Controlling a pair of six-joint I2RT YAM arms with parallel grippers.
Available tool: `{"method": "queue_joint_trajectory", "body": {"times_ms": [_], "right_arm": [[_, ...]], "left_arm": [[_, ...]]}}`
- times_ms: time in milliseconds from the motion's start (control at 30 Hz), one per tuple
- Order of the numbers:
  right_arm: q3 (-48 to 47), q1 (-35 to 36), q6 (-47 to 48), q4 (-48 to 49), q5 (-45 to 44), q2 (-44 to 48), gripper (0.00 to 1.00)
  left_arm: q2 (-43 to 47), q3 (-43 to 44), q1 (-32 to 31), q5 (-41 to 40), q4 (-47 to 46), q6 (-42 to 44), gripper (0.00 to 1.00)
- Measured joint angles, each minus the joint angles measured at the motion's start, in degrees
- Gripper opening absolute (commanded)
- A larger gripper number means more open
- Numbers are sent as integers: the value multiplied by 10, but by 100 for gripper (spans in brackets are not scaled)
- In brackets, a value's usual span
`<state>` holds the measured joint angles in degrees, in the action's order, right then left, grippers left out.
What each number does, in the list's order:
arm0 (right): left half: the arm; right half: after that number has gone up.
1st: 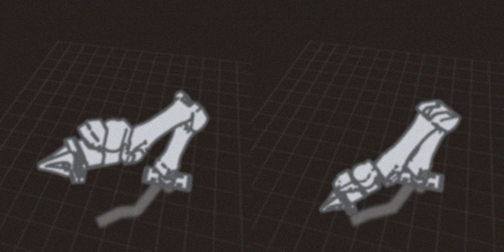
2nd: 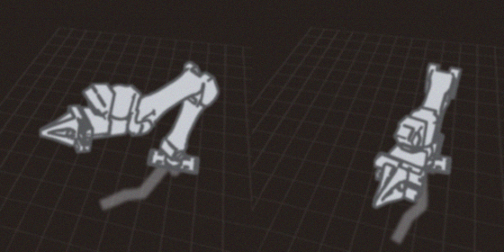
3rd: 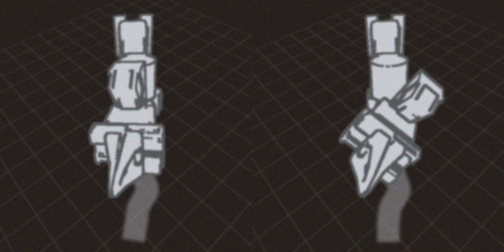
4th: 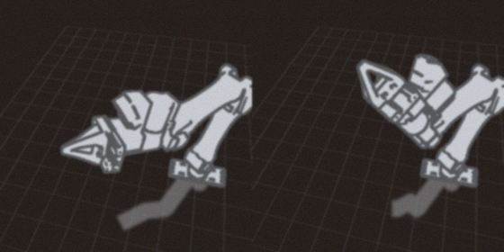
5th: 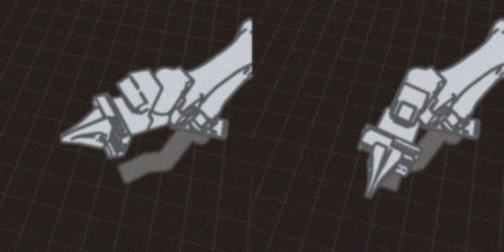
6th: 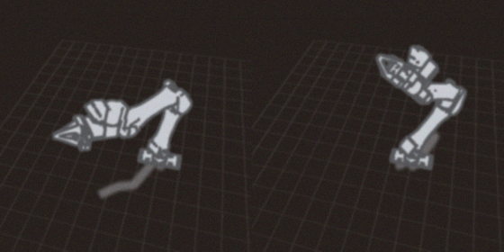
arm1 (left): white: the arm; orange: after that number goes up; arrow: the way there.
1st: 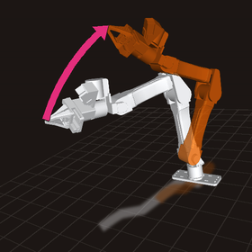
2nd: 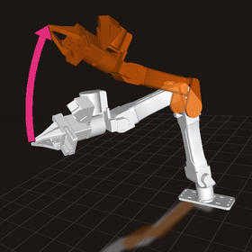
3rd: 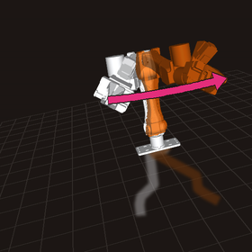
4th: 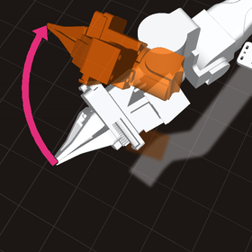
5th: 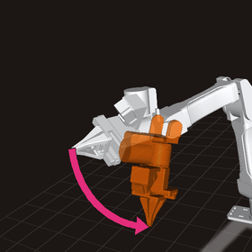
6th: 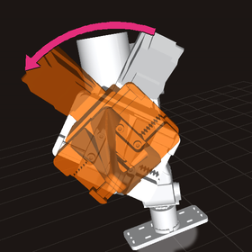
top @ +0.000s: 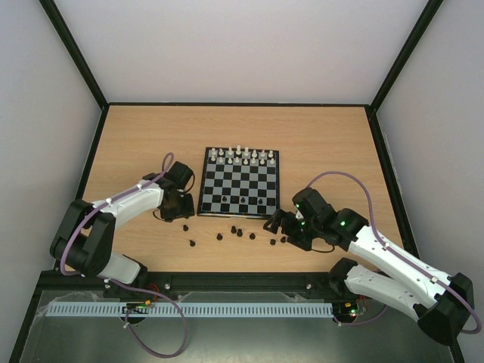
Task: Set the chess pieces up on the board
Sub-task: Pick up the chess piece at the center of the board.
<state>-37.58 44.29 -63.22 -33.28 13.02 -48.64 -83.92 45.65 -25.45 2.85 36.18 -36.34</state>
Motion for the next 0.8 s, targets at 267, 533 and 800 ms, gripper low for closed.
{"method": "queue_joint_trajectory", "body": {"times_ms": [267,533,800], "right_arm": [[7,0,-1,3,0,2,99],[11,0,-3,3,1,13,99],[16,0,-7,3,0,24,98]], "left_arm": [[-7,-7,0,-5,-8,0,31],[-21,-7,0,-10,-12,2,10],[-25,3,-10,-20,-2,3,3]]}}
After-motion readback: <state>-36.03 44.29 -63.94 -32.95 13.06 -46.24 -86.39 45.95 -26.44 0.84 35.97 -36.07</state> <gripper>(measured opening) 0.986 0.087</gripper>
